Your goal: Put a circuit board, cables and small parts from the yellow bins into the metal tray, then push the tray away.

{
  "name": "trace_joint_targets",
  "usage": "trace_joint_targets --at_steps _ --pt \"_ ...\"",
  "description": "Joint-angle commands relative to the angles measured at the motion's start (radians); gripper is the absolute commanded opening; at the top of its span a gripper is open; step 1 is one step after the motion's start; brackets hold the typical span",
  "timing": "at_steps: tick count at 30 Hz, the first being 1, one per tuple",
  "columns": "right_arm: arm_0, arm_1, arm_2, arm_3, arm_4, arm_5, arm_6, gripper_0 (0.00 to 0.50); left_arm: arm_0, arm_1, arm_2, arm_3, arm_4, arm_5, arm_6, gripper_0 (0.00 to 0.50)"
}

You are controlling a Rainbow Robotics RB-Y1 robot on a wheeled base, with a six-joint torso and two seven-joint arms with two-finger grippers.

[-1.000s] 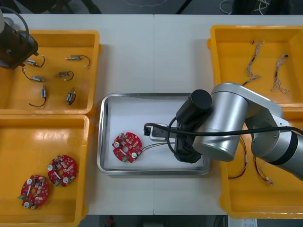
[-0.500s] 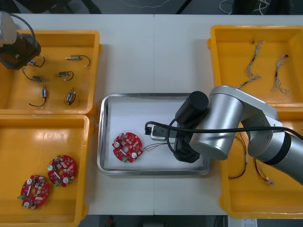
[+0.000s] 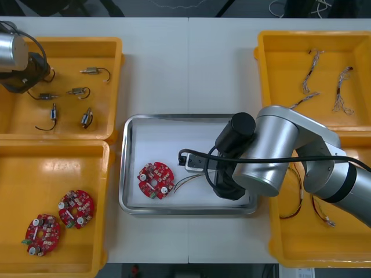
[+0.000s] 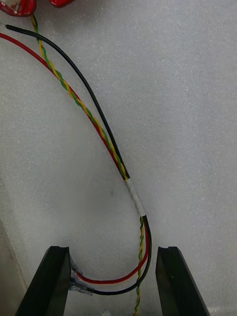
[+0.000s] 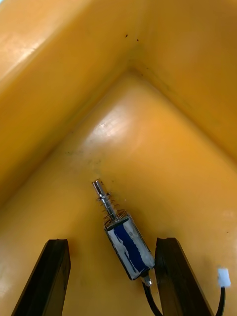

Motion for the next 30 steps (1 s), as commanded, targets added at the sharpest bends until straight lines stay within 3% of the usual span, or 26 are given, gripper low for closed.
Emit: trace_joint_targets --at_steps 1,10,13,14,15,30 --pt "0.009 0.047 -0.087 -0.055 -0.014 0.078 0.039 0.5 -0.055 0.025 -0.008 -0.004 -0.008 -0.019 -0.043 0.5" --pt "0.009 0.104 -0.268 -0.154 -0.014 0.288 0.042 0.5 -0.053 0.011 -0.008 0.004 -0.018 -0.019 -0.043 0.491" --pt "0.009 0.113 -0.321 -0.19 -0.014 0.349 0.038 0.5 -0.052 0.005 -0.008 0.004 -0.026 -0.021 -0.038 0.273" --pt "0.009 0.113 -0.343 -0.205 -0.014 0.349 0.038 0.5 -0.052 0.003 -0.008 0.004 -0.025 -0.019 -0.038 0.075" --pt "0.008 0.113 -0.366 -0.22 -0.015 0.349 0.038 0.5 -0.052 0.002 -0.008 0.004 -0.023 -0.019 -0.037 0.003" --pt "0.009 0.099 -0.697 -0.306 -0.031 0.349 0.015 0.5 -0.044 0.014 0.012 -0.002 -0.028 0.005 -0.037 0.0"
